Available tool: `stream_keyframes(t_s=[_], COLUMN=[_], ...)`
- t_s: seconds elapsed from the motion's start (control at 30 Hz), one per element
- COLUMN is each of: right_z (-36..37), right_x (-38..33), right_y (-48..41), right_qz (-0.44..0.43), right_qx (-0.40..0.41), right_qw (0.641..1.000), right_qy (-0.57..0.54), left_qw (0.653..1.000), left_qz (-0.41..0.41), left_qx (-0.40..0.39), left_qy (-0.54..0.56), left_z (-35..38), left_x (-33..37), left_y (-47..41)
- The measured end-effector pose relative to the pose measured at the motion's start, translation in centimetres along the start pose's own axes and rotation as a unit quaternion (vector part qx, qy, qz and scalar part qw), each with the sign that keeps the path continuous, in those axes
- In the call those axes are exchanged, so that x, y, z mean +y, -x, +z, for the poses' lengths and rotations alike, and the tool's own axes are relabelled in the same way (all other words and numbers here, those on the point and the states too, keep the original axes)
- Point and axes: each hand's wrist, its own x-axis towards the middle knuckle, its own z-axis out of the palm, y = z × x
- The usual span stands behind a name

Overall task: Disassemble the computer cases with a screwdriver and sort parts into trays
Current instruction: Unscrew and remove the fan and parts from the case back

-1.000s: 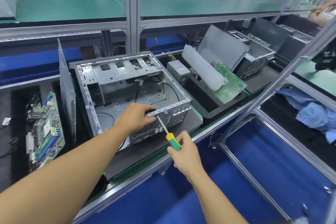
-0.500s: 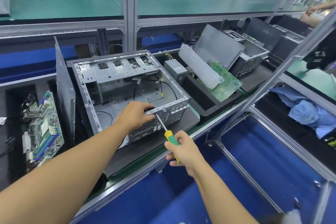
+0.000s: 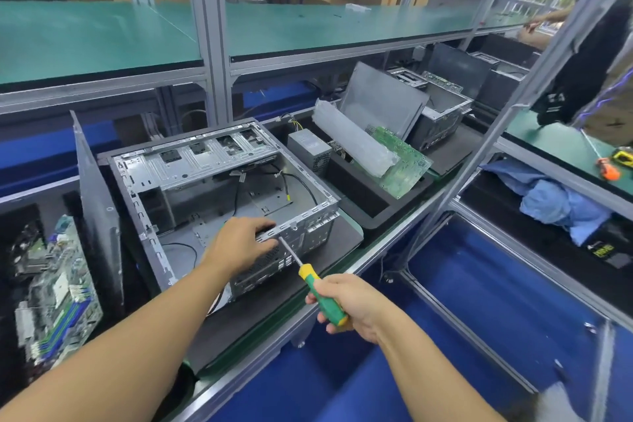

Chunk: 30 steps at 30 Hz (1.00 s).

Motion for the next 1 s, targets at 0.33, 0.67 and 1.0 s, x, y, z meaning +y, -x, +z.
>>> stream_keyframes(t_s=[0.33,0.67,1.0], right_z=[0.0,1.0,0.4], right_x=[0.4,2.4,1.9], right_y=[0.4,0.3,1.0], right_qz=[0.059,0.071,-0.207], right_qx=[-0.039,-0.035,0.217], right_qw=[0.987,0.901,0.913], right_qy=[-0.142,-0.427,0.276], left_qw=[1.000,1.000,1.000], left_qz=[-0.003,0.002,-0.010], left_qx=[0.002,0.008,0.006], left_qy=[-0.005,-0.012,-0.013], left_z=[-0.1,-0.1,0.0], left_x=[-0.1,-0.1,-0.1], left_y=[0.0,0.0,0.0])
